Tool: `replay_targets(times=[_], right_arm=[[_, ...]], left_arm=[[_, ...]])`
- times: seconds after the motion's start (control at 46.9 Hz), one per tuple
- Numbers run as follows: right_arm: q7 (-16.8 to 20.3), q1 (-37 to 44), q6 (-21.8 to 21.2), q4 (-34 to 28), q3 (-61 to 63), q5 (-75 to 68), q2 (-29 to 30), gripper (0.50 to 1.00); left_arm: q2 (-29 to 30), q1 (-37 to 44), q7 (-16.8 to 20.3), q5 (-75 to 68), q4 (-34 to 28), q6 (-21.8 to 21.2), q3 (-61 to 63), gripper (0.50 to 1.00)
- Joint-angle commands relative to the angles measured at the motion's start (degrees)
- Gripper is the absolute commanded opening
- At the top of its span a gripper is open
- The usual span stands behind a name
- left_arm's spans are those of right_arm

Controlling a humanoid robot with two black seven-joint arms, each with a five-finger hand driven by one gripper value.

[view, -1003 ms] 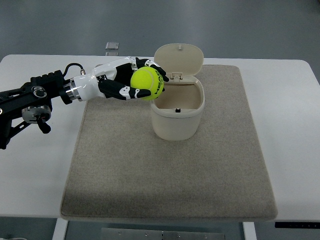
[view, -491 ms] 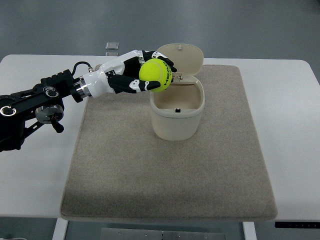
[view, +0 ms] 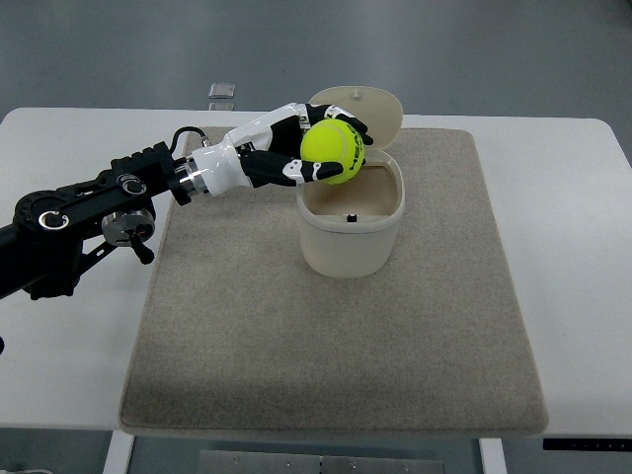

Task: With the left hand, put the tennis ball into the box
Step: 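Carry the ball with the left hand over the open white bin, then open the left hand fingers to drop the ball into the bin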

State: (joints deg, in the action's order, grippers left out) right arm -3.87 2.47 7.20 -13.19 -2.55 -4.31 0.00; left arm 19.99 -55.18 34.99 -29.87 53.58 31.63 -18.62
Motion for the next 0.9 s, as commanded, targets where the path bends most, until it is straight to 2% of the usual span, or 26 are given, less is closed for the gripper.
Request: replay_targets(times=[0.0,0.213,0.491,0.533,0.597,0.661,0.875], right_arm=[[0.0,0.0,0.0,0.0,0.0,0.0,0.0,0.903],[0.0,0.0,0.0,0.0,0.0,0.0,0.0,0.901],[0.0,0.0,0.0,0.0,0.0,0.0,0.0,0.903],[0.0,0.0,0.0,0.0,0.0,0.0,0.0,0.901],[0.0,0.0,0.0,0.0,0.0,0.0,0.0,0.901],[0.0,0.0,0.0,0.0,0.0,0.0,0.0,0.903],[0.0,0.0,0.0,0.0,0.0,0.0,0.0,0.903]], left_arm=[[-0.4,0.1,0.0,0.2,-0.1,0.0,0.0,0.500],[-3.9,0.1,0.0,0.3,-2.9,-0.7,-0.1,0.500],[-4.6,-0.1,0.0,0.3,-3.6,-1.3,-0.2,0.503],[-4.6,0.0,0.0,0.3,-3.6,-2.5,-0.1,0.580],[-4.6,0.4,0.0,0.3,-3.6,-7.0,-0.2,0.756],[-4.6,0.6,0.0,0.2,-3.3,-9.2,0.1,0.778],[-4.4,0.8,0.0,0.2,-2.6,-8.9,0.2,0.784]])
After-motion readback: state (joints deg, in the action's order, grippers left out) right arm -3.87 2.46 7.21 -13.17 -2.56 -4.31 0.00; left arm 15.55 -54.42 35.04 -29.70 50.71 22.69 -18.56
